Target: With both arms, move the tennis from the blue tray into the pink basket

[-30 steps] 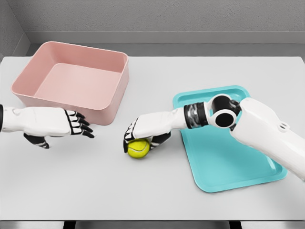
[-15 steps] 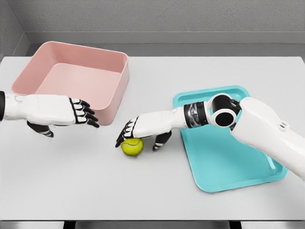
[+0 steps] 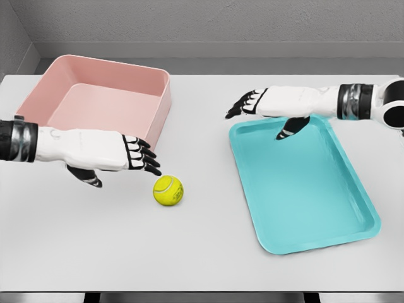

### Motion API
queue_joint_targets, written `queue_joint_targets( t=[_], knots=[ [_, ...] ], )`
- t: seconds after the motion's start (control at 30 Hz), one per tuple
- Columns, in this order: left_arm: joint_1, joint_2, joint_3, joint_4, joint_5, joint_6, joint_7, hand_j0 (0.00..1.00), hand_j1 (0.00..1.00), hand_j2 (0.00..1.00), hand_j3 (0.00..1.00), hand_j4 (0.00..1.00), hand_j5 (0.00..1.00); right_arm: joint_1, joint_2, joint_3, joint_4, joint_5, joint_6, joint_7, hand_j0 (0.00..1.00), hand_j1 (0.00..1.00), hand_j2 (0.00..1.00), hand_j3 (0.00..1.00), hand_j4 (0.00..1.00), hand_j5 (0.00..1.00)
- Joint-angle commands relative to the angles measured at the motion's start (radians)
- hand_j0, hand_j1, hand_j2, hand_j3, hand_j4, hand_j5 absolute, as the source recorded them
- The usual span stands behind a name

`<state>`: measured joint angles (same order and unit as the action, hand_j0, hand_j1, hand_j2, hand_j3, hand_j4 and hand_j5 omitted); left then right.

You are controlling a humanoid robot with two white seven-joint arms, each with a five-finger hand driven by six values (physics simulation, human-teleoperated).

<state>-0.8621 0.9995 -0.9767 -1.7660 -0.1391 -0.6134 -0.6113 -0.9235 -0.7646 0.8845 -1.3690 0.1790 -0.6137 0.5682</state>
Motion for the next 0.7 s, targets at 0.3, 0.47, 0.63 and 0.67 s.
queue_joint_targets(
  t=[0.3, 0.47, 0.63, 0.67],
  knots=[
    [-0.044, -0.211, -0.043, 0.019, 0.027, 0.058, 0.0, 1.0, 1.0, 1.0, 1.0, 1.0, 1.0, 0.044, -0.153, -0.079, 0.054, -0.009, 0.003, -0.185, 1.0, 1.0, 1.0, 1.0, 1.0, 1.0],
    [-0.041, -0.196, -0.043, 0.089, 0.026, 0.096, 0.0, 1.0, 1.0, 1.0, 1.0, 1.0, 1.0, 0.074, -0.156, -0.079, 0.053, -0.009, 0.003, -0.195, 1.0, 1.0, 1.0, 1.0, 1.0, 1.0],
    [-0.04, -0.193, -0.071, 0.085, -0.034, 0.139, 0.0, 1.0, 1.0, 1.0, 1.0, 1.0, 1.0, 0.075, -0.153, -0.081, 0.054, -0.009, 0.003, -0.194, 1.0, 1.0, 1.0, 1.0, 1.0, 1.0],
    [-0.04, -0.194, -0.074, 0.082, -0.045, 0.141, 0.0, 1.0, 1.0, 1.0, 1.0, 1.0, 1.0, 0.077, -0.153, -0.079, 0.057, -0.009, 0.003, -0.194, 1.0, 1.0, 1.0, 1.0, 1.0, 1.0]
  ],
)
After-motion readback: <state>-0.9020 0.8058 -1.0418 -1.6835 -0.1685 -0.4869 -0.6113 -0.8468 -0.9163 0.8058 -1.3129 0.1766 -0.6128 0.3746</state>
